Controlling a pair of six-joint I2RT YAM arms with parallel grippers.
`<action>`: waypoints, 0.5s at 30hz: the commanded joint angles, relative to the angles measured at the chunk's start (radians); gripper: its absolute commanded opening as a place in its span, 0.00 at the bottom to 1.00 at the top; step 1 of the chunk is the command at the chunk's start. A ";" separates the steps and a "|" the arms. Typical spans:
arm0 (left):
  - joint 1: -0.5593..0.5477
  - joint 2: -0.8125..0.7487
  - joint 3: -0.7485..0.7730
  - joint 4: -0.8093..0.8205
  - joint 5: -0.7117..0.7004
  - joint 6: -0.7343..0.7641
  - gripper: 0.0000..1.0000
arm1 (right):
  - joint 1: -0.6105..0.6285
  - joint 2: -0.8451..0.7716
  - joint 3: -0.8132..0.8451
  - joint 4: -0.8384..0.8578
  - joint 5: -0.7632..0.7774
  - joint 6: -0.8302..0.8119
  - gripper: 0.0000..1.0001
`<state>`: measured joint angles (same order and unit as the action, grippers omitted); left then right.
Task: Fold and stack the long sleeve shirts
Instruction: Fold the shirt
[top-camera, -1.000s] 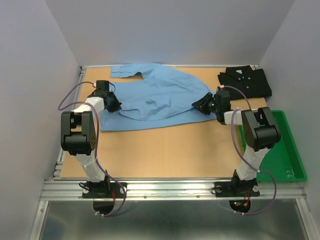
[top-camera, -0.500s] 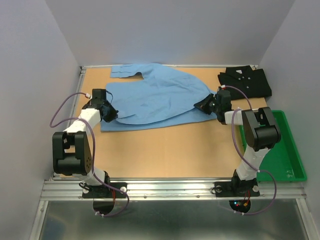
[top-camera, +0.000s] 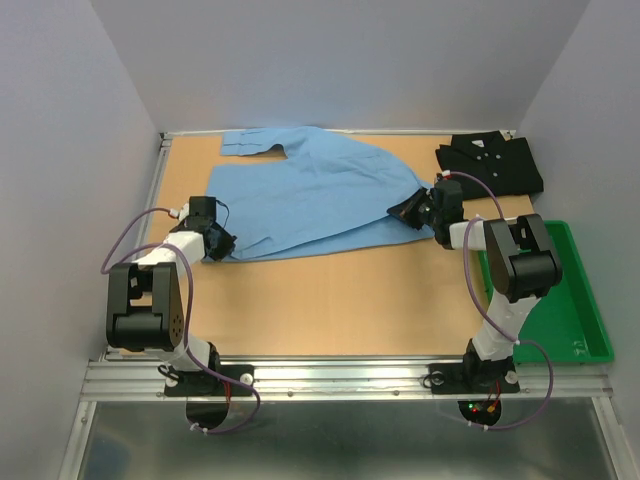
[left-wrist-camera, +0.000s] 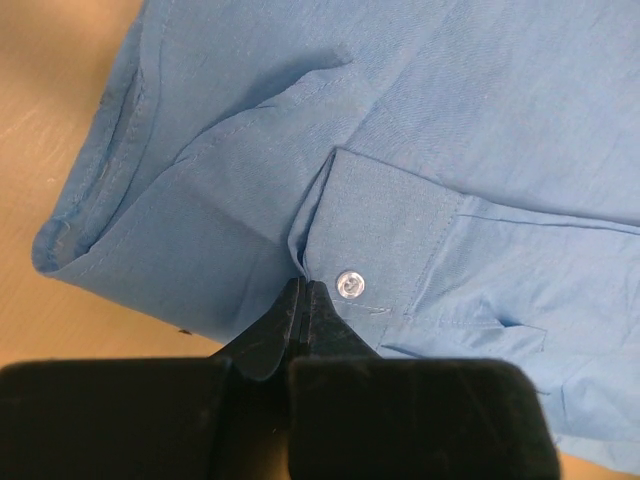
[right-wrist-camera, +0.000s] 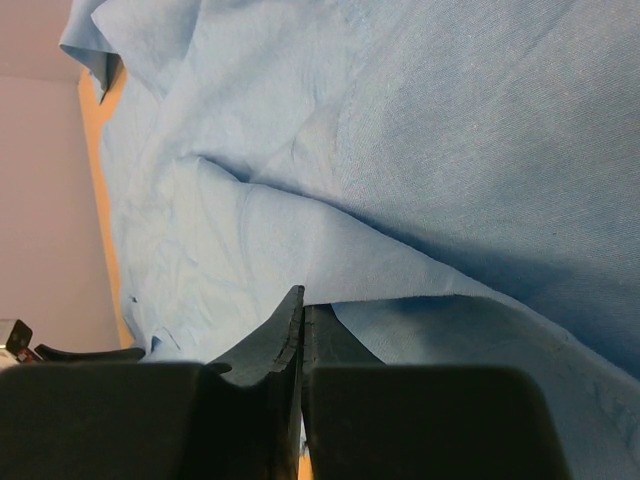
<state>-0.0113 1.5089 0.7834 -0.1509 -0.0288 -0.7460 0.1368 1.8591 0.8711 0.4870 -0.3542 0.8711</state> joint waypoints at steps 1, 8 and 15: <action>0.002 -0.067 -0.012 0.091 -0.054 0.016 0.00 | -0.016 -0.015 -0.023 0.058 0.029 -0.018 0.01; 0.004 -0.121 0.059 0.137 -0.063 0.094 0.00 | -0.017 -0.001 -0.035 0.059 0.023 -0.020 0.01; 0.004 -0.104 0.018 0.223 -0.128 0.117 0.00 | -0.017 0.009 -0.047 0.061 0.032 -0.024 0.05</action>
<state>-0.0116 1.4178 0.8192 -0.0170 -0.0719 -0.6640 0.1368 1.8591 0.8463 0.4942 -0.3504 0.8673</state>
